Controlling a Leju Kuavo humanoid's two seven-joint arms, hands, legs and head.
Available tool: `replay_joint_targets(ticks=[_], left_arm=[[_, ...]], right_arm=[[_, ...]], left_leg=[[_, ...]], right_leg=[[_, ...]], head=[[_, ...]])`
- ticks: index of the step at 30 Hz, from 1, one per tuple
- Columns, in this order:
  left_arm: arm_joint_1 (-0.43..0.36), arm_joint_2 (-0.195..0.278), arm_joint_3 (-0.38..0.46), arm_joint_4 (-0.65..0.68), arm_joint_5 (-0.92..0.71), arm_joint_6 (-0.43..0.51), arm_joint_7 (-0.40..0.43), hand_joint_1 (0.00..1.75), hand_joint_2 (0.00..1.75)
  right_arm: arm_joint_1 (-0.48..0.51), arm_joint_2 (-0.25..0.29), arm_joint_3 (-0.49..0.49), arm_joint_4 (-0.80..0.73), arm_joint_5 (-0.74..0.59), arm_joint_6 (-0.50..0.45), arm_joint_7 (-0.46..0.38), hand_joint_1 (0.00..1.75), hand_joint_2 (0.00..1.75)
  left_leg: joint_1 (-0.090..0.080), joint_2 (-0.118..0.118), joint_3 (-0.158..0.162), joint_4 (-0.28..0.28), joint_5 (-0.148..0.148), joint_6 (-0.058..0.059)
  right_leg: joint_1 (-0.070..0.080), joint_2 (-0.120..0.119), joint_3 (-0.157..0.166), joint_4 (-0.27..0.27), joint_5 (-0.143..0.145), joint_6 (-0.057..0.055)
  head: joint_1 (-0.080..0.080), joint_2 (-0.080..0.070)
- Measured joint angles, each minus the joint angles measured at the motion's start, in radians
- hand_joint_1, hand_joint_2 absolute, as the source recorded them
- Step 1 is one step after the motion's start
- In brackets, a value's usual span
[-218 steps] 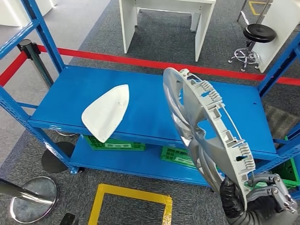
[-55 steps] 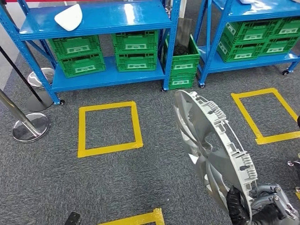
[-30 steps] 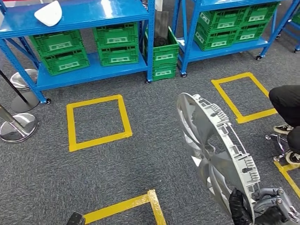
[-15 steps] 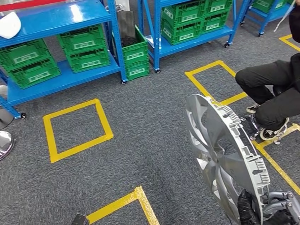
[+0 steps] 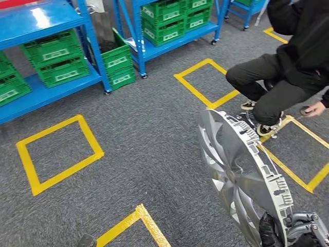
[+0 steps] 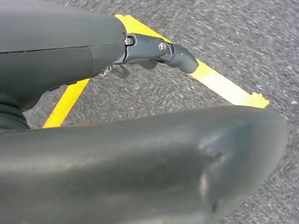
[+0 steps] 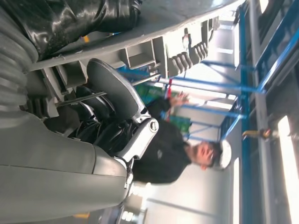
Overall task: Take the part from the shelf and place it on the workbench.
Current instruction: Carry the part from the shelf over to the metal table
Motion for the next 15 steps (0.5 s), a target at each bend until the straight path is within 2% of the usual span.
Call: replay_joint_targets(ticks=[1, 2, 3, 4, 5, 7, 8, 9, 11, 12, 13, 14, 15], left_arm=[[-0.001, 0.001, 0.0, 0.0, 0.0, 0.0, -0.001, 0.0, 0.0], [-0.002, 0.002, 0.0, 0.0, 0.0, 0.0, -0.002, 0.0, 0.0], [-0.002, 0.004, 0.0, 0.0, 0.0, 0.0, -0.003, 0.0, 0.0], [-0.002, 0.006, 0.0, 0.0, 0.0, 0.0, -0.005, 0.0, 0.0], [-0.003, 0.007, 0.0, 0.0, 0.0, 0.0, -0.005, 0.0, 0.0], [-0.007, 0.008, 0.0, 0.0, 0.0, 0.0, -0.007, 0.0, 0.0], [-0.008, 0.008, 0.0, 0.0, -0.001, 0.0, -0.007, 0.0, 0.0], [-0.01, 0.008, 0.0, 0.0, -0.003, 0.0, -0.007, 0.0, 0.0], [-0.008, 0.01, 0.0, 0.0, -0.007, -0.001, -0.008, 0.0, 0.0], [-0.006, 0.01, 0.0, 0.0, -0.009, -0.001, -0.008, 0.0, 0.0], [-0.004, 0.01, 0.0, 0.0, -0.011, -0.002, -0.008, 0.0, 0.0], [-0.002, 0.011, 0.0, 0.0, -0.013, -0.002, -0.008, 0.0, 0.0], [-0.001, 0.013, 0.001, 0.0, -0.015, -0.002, -0.008, 0.0, 0.0]], right_arm=[[-0.001, 0.0, -0.001, 0.003, -0.003, 0.0, 0.0, 1.75, 1.75], [-0.003, 0.0, -0.002, 0.007, -0.006, 0.0, 0.0, 1.75, 1.75], [-0.008, 0.0, -0.002, 0.011, -0.008, 0.0, 0.0, 1.75, 1.75], [-0.012, 0.0, -0.003, 0.014, -0.01, 0.0, 0.0, 1.75, 1.75], [-0.016, 0.0, -0.003, 0.017, -0.013, 0.0, 0.0, 1.75, 1.75], [-0.02, 0.0, -0.005, 0.022, -0.02, 0.0, 0.0, 1.75, 1.75], [-0.021, -0.001, -0.006, 0.024, -0.022, 0.0, 0.0, 1.75, 1.75], [-0.024, -0.002, -0.008, 0.025, -0.024, 0.0, 0.0, 1.75, 1.75], [-0.037, -0.005, -0.012, 0.027, -0.025, 0.0, 0.0, 1.75, 1.75], [-0.044, -0.008, -0.015, 0.028, -0.024, 0.0, 0.0, 1.75, 1.75], [-0.049, -0.012, -0.018, 0.029, -0.023, 0.0, 0.0, 1.75, 1.75], [-0.052, -0.016, -0.022, 0.029, -0.021, 0.0, 0.0, 1.75, 1.75], [-0.055, -0.022, -0.025, 0.029, -0.019, 0.0, 0.0, 1.75, 1.75]], left_leg=[[0.002, 0.011, 0.004, 0.0, -0.003, -0.005], [0.003, 0.02, 0.008, 0.001, -0.006, -0.011], [0.002, 0.028, 0.012, 0.002, -0.009, -0.019], [0.001, 0.036, 0.015, 0.003, -0.012, -0.027], [0.001, 0.044, 0.018, 0.003, -0.013, -0.034], [0.007, 0.057, 0.025, 0.005, -0.018, -0.05], [0.011, 0.044, 0.025, 0.014, -0.028, -0.054], [0.013, 0.023, 0.014, 0.044, -0.051, -0.057], [0.012, -0.028, -0.04, 0.168, -0.117, -0.052], [0.01, -0.04, -0.077, 0.243, -0.147, -0.049], [0.008, -0.044, -0.105, 0.297, -0.159, -0.046], [0.006, -0.046, -0.119, 0.315, -0.15, -0.043], [0.004, -0.05, -0.116, 0.294, -0.122, -0.038]], right_leg=[[-0.006, -0.014, 0.037, -0.07, 0.038, 0.006], [-0.008, -0.04, 0.077, -0.145, 0.066, 0.011], [-0.008, -0.06, 0.11, -0.204, 0.085, 0.009], [-0.005, -0.074, 0.128, -0.236, 0.091, 0.004], [0.0, -0.077, 0.133, -0.245, 0.088, -0.004], [0.004, -0.053, 0.129, -0.245, 0.091, -0.024], [0.005, -0.043, 0.131, -0.248, 0.092, -0.034], [0.005, -0.033, 0.133, -0.251, 0.095, -0.043], [0.009, -0.011, 0.137, -0.253, 0.099, -0.057], [0.012, 0.002, 0.136, -0.253, 0.1, -0.062], [0.015, 0.017, 0.137, -0.252, 0.1, -0.064], [0.018, 0.032, 0.138, -0.252, 0.1, -0.065], [0.02, 0.048, 0.139, -0.25, 0.1, -0.065]], head=[[0.0, 0.0], [0.001, 0.0], [0.002, 0.0], [0.001, 0.0], [0.0, 0.0], [-0.003, 0.0], [-0.004, 0.0], [-0.007, 0.0], [-0.013, 0.0], [-0.014, 0.0], [-0.015, 0.0], [-0.015, 0.0], [-0.015, 0.0]])
